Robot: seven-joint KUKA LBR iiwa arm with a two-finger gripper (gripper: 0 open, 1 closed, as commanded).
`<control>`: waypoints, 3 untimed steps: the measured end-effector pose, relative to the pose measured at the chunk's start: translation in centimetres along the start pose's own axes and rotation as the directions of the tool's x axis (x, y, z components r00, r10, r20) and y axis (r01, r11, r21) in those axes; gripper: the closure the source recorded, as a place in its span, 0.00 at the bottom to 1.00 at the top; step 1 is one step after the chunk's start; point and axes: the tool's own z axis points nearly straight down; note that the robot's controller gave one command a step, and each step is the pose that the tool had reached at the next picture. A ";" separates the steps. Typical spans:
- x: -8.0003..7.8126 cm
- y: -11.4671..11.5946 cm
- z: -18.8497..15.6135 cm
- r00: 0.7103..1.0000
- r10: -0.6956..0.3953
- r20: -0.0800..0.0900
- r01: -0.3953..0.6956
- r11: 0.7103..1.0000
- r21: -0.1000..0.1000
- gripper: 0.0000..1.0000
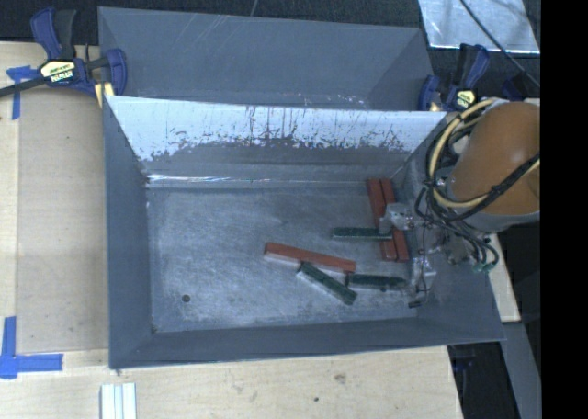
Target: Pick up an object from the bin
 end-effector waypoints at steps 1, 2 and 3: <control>-2.5 -0.5 2.6 1.000 -0.026 -0.007 0.026 1.000 -0.003 0.00; -4.5 1.7 5.1 0.991 -0.137 -0.001 0.137 0.991 0.000 0.00; -1.5 4.2 5.6 0.971 -0.238 -0.001 0.238 0.971 -0.001 0.00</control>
Offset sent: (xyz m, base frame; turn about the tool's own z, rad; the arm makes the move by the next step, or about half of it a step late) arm 0.0440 0.0296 -0.0586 -0.1506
